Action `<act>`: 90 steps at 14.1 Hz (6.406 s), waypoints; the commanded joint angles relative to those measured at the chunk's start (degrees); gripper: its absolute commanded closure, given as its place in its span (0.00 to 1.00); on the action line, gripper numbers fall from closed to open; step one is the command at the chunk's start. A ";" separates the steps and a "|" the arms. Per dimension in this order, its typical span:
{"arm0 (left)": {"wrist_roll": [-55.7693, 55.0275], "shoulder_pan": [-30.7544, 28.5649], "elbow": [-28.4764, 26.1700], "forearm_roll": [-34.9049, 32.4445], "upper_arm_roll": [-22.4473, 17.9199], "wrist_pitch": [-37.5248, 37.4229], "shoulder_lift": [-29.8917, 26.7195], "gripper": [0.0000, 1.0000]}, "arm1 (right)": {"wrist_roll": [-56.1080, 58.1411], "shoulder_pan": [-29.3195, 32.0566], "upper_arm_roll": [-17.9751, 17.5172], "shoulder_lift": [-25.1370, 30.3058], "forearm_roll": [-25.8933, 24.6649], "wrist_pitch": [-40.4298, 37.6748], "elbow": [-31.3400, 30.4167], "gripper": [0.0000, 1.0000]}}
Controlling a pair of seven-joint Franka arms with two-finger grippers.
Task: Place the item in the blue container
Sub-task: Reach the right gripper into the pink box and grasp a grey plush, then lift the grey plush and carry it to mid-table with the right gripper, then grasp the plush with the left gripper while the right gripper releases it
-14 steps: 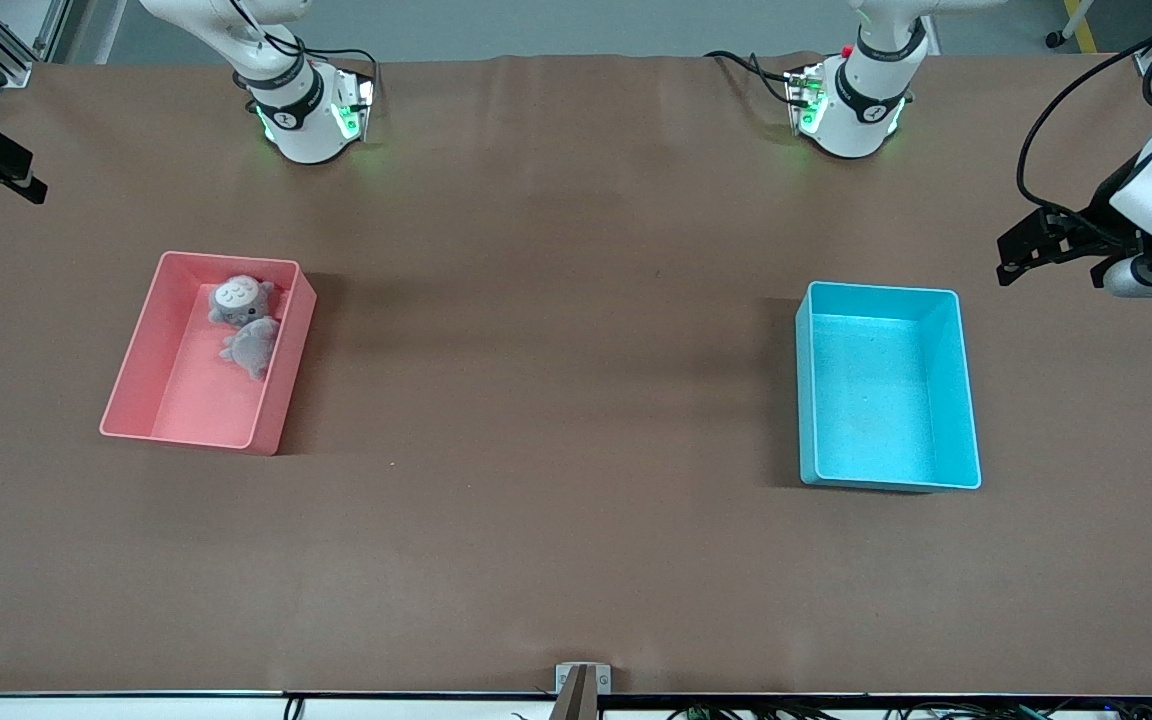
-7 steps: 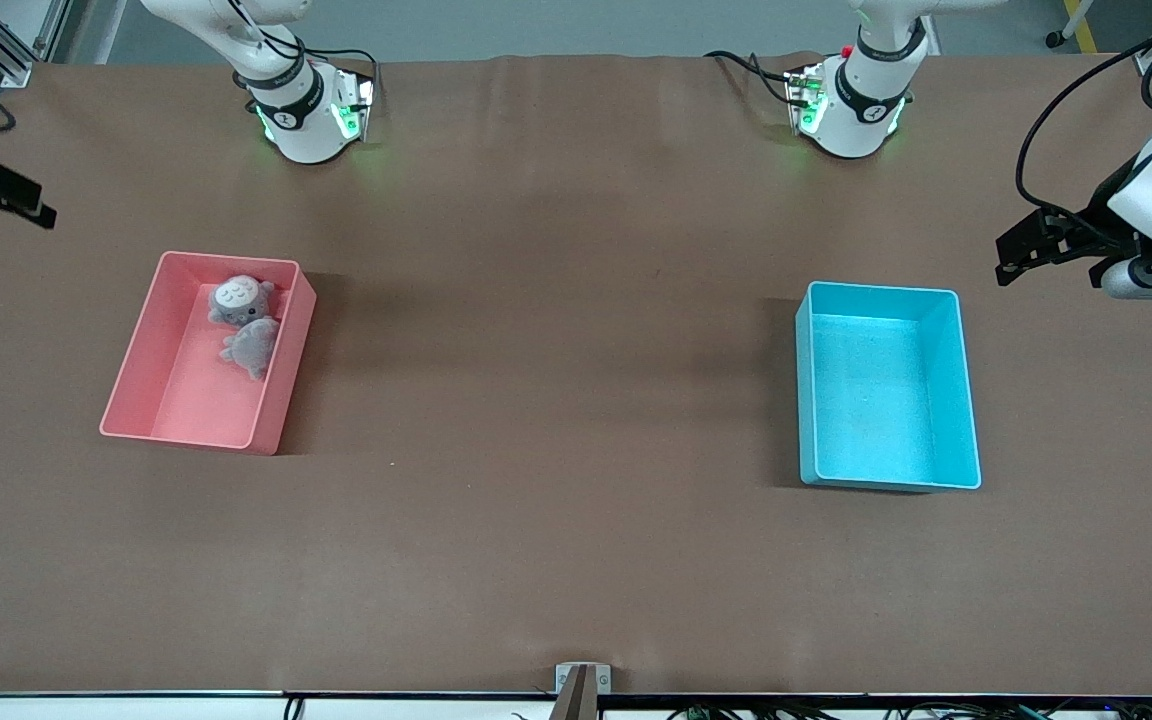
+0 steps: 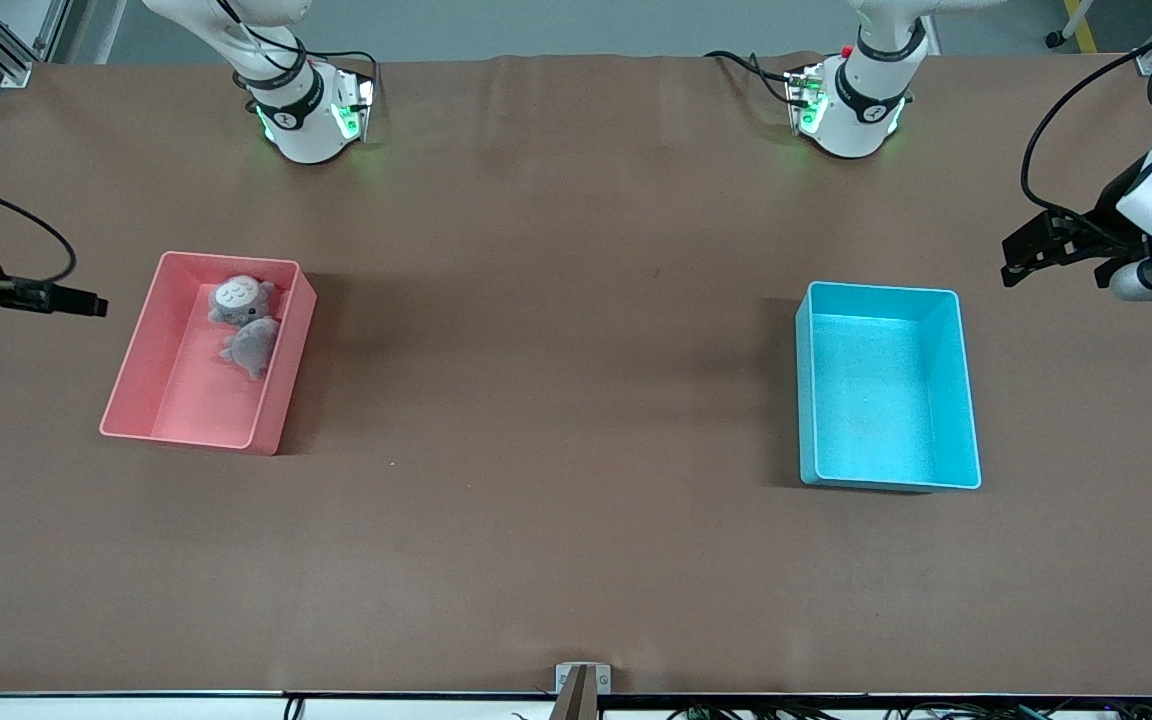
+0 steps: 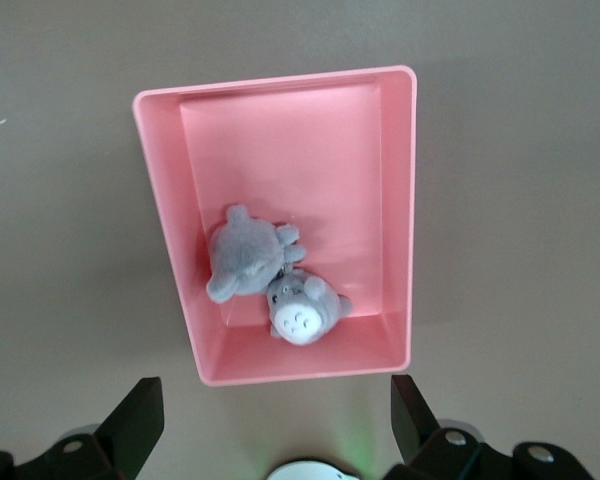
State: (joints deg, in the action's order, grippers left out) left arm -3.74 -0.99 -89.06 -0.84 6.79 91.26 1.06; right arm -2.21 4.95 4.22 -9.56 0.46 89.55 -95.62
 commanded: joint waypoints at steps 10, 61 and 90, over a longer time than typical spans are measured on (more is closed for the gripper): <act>1.72 -0.50 0.56 0.49 0.15 0.24 3.06 0.00 | -3.15 3.75 -0.35 9.47 0.51 36.83 -42.80 0.00; -26.99 9.25 -3.66 7.40 2.09 15.35 22.48 0.00 | -98.68 -51.35 -0.70 -33.94 12.55 49.05 8.43 0.97; -83.01 36.50 2.93 20.62 1.12 49.54 43.67 0.02 | -10.55 -0.49 -0.26 -1.34 6.40 17.86 -16.61 0.00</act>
State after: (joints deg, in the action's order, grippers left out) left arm -85.15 34.34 -87.47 19.39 8.73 139.72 43.52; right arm -16.85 0.04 5.58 -13.21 7.21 106.23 -107.54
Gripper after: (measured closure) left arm 0.022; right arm 0.000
